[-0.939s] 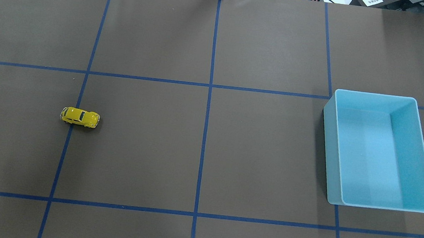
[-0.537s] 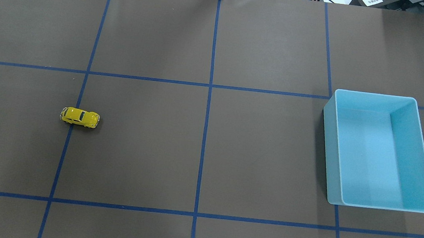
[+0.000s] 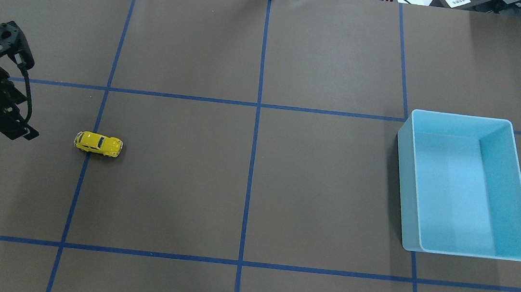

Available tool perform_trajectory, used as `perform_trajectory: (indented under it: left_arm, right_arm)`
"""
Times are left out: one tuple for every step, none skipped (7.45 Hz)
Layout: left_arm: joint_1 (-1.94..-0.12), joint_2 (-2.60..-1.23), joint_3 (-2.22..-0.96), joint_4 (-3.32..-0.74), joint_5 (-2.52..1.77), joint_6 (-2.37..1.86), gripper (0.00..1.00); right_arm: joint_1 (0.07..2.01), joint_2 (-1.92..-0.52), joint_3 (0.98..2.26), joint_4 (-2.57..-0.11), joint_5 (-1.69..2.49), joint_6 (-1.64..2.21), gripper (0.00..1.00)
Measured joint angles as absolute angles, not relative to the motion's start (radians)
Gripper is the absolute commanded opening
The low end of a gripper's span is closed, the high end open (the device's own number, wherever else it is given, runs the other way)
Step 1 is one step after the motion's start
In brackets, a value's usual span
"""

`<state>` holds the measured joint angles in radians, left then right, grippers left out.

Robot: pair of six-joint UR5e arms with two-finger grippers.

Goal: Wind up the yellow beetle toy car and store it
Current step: 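Move the left gripper down toward the yellow beetle toy car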

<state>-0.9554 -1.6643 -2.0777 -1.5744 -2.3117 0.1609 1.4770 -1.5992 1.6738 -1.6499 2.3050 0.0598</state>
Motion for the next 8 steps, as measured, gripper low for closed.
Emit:
perform_trajectory:
  left_arm:
    - [-0.939,-1.641,-2.067,-1.677,-2.294,0.234,1.00]
    - [-0.933,-1.609,-2.046,-1.772,-2.286,0.341,1.00]
    - [-0.931,-1.590,-2.012,-1.844,-2.282,0.468,1.00]
    - [-0.928,-1.588,-1.973,-1.895,-2.264,0.613,1.00]
    - [-0.920,-1.596,-1.949,-1.926,-2.213,0.746,1.00]
    - [-0.902,-1.606,-1.938,-1.941,-2.157,0.798,1.00]
    - [-0.872,-1.619,-1.932,-1.944,-2.127,0.762,1.00]
    - [-0.835,-1.637,-1.927,-1.941,-2.108,0.700,1.00]
  right_arm:
    - [1.478,-1.599,1.674,-1.650,2.305,0.060,1.00]
    - [1.478,-1.599,1.674,-1.650,2.305,0.060,1.00]
    - [1.478,-1.599,1.674,-1.651,2.305,0.060,1.00]
    - [1.478,-1.599,1.674,-1.650,2.304,0.060,1.00]
    - [1.479,-1.598,1.674,-1.650,2.304,0.060,1.00]
    - [1.479,-1.598,1.674,-1.649,2.304,0.060,1.00]
    - [1.479,-1.598,1.674,-1.649,2.304,0.060,1.00]
    - [1.479,-1.598,1.674,-1.650,2.304,0.060,1.00]
